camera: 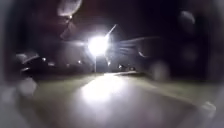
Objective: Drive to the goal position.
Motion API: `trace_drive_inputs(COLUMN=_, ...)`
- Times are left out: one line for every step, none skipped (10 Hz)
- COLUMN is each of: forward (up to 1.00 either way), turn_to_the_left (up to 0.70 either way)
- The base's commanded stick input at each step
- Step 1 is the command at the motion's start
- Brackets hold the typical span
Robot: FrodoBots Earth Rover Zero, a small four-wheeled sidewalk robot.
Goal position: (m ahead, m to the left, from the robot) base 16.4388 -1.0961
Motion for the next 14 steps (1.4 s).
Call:
trace_drive_inputs(forward=1.00, turn_to_the_left=0.12)
trace_drive_inputs(forward=1.00, turn_to_the_left=0.10)
trace_drive_inputs(forward=1.00, turn_to_the_left=0.06)
trace_drive_inputs(forward=1.00, turn_to_the_left=0.03)
trace_drive_inputs(forward=1.00, turn_to_the_left=0.03)
trace_drive_inputs(forward=1.00, turn_to_the_left=0.03)
trace_drive_inputs(forward=1.00, turn_to_the_left=0.03)
trace_drive_inputs(forward=1.00, turn_to_the_left=0.04)
trace_drive_inputs(forward=1.00, turn_to_the_left=0.05)
trace_drive_inputs(forward=1.00, turn_to_the_left=0.06)
trace_drive_inputs(forward=1.00, turn_to_the_left=0.06)
trace_drive_inputs(forward=1.00, turn_to_the_left=0.08)
trace_drive_inputs(forward=1.00, turn_to_the_left=0.08)
trace_drive_inputs(forward=1.00, turn_to_the_left=0.06)
